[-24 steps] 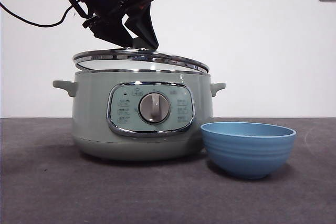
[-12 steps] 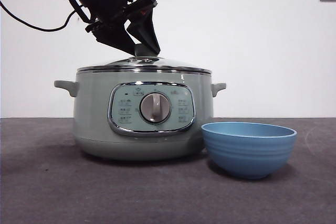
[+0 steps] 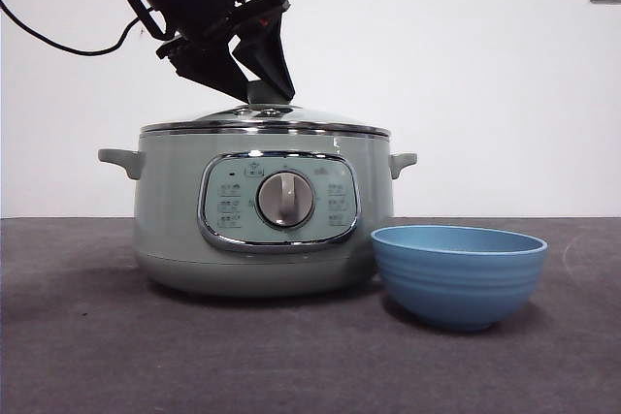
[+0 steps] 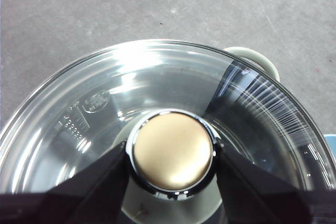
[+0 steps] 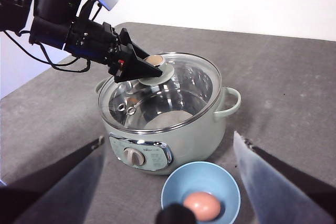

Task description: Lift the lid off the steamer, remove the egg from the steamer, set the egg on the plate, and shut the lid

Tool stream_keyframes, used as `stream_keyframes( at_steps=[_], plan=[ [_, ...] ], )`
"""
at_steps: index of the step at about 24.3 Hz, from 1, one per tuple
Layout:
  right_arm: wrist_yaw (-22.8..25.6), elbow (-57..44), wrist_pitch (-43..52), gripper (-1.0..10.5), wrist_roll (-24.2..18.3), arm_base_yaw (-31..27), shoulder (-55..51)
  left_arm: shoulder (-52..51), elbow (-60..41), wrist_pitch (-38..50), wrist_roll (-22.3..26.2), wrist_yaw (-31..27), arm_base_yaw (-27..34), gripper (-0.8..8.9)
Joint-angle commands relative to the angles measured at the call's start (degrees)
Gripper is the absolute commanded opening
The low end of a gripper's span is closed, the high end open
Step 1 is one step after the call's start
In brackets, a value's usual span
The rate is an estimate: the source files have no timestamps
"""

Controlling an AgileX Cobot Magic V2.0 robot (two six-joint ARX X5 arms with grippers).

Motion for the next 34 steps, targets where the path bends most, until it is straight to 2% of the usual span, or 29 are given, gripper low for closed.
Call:
stream_keyframes(
  at_steps=[1,8,15,24,30,34],
  plan=[
    [-0.02,-0.28,-0.24,4.1,0.57,0.13,-0.02,1.20,-0.46,-1.81,-0.22,0.57,0.11,5.35],
    [-0.02,-0.28,-1.01,4.1,0.55,0.13,-0.02,-1.55,-0.44,-1.88,-0.24,0.59,0.87,5.35],
    [-0.07,-0.28,-2.45,4.1,0.55,0.13,0.00,-8.85,-0.44,-5.53,-0.26,0.72,1.11,5.34],
    [-0.46,-0.28,-8.24,4.1,0.57,0.13,0.00,-23.65,-0.44,-20.48,-0.26,2.51,1.01,5.34],
    [-5.88,-0.28,-12.17,4.1,0.63,0.13,0.00,-32.46,-0.44,-32.83,-0.39,7.23,1.01,5.30],
    [-7.74,-0.28,-14.53,4.1,1.20,0.13,0.00,-35.91,-0.44,-39.71,-0.39,9.05,1.01,5.30]
  ],
)
